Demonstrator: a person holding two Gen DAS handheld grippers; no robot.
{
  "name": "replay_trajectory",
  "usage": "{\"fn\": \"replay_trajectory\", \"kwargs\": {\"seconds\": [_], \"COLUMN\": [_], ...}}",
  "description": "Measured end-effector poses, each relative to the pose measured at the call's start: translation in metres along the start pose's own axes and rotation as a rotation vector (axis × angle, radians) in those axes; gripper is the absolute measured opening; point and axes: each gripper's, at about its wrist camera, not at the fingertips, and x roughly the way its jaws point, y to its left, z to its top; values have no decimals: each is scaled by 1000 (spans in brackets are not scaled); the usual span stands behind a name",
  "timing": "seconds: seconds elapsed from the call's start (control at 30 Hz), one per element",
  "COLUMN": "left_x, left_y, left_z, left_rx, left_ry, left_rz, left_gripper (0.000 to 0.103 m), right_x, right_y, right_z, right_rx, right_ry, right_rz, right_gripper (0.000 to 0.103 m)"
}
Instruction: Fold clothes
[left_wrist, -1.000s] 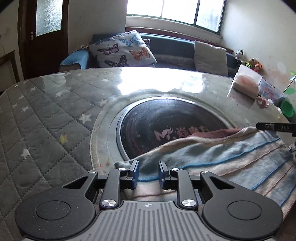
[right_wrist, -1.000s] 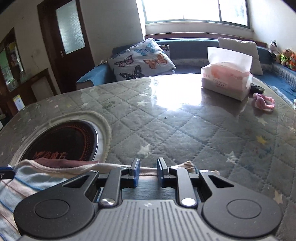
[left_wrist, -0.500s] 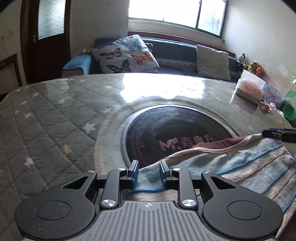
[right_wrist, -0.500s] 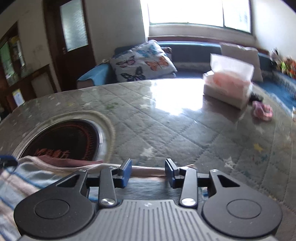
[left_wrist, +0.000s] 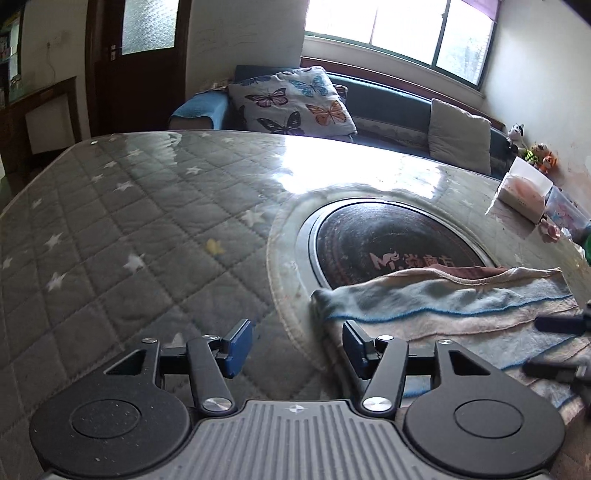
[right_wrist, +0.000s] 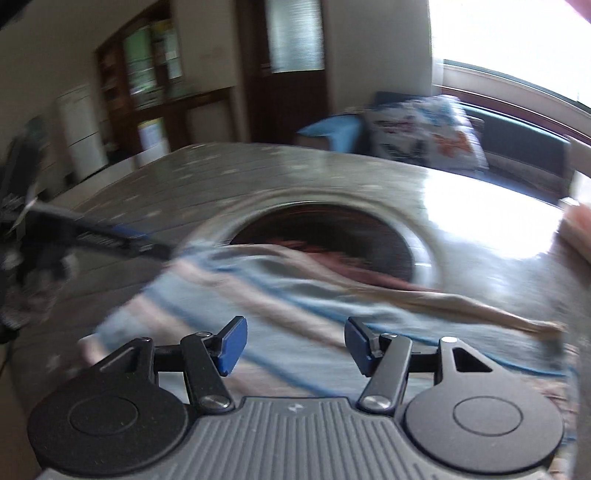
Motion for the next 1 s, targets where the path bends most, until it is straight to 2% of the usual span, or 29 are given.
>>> {"fn": "replay_trajectory", "kwargs": {"seconds": [0.23, 0.43, 0.57, 0.77, 0.93, 1.0], "left_x": [-10, -15, -17, -19, -19, -19], "left_y": [12, 18, 21, 23, 18, 16], "left_z": [-12, -18, -19, -22, -26, -27], "left_rx": [-38, -64, -79, -107, -129, -137], "left_ry": [13, 11, 12, 20, 42, 52], "left_rz": [-4, -22, -33, -60, -93, -107], "left_gripper": [58, 58, 58, 58, 61, 62], "right_x": [17, 33, 26, 14, 21, 20], "right_y": [74, 116, 124, 136, 152, 152], "right_z": [-2, -14, -15, -18, -31, -31], "right_rx": [-170, -315, -353, -410, -461, -456], "right_ry": [12, 43, 32, 51, 89, 87], "right_rz": [116, 103, 79, 123, 142, 141], "right_gripper": [60, 60, 60, 60, 48, 28]}}
